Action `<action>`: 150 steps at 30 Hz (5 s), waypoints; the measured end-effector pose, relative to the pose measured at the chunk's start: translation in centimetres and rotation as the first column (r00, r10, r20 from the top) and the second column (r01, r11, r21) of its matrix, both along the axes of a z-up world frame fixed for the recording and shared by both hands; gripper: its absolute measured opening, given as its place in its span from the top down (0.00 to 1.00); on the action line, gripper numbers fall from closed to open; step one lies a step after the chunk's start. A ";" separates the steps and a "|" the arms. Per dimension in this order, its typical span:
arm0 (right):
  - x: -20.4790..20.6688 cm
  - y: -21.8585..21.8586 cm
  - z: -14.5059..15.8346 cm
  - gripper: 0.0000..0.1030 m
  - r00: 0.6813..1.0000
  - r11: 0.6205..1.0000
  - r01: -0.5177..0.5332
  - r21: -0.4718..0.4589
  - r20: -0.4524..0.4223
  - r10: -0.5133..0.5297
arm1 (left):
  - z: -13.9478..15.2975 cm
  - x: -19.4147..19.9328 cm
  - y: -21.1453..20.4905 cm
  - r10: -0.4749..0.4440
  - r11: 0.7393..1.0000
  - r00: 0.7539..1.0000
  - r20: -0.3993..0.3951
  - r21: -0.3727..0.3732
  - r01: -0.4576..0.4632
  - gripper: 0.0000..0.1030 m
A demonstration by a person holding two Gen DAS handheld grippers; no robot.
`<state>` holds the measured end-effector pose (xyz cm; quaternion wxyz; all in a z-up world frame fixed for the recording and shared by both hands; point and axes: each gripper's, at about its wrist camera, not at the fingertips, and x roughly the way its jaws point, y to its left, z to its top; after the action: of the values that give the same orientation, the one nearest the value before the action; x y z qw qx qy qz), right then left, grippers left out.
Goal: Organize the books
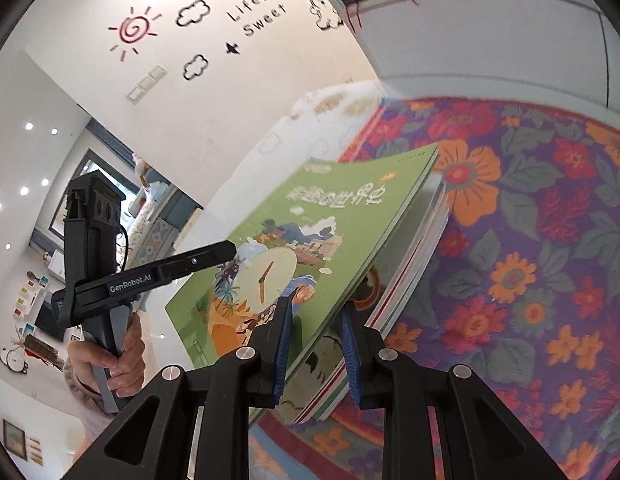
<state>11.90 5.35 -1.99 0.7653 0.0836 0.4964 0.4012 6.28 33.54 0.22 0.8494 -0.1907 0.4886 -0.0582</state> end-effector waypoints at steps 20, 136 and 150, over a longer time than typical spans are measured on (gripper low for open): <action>0.7 0.8 -3.3 0.75 0.997 0.999 0.018 -0.037 -0.069 -0.020 | -0.1 0.7 0.1 0.000 0.999 1.000 0.018 0.043 -0.001 0.69; -2.0 -24.9 -7.7 0.45 0.925 0.980 0.192 -0.044 -0.326 -0.196 | -6.6 -3.8 -26.1 -0.392 0.920 0.911 -0.126 -0.027 0.392 0.67; 0.6 -25.2 -7.8 0.58 0.927 0.987 0.156 0.033 -0.349 -0.135 | -7.1 -1.2 -24.8 -0.412 0.909 0.907 -0.085 -0.102 0.404 0.68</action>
<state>12.54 -19.83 -9.77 0.6911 0.2125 0.6030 0.3372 5.05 8.72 -6.88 0.7833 -0.1217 0.5584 -0.2446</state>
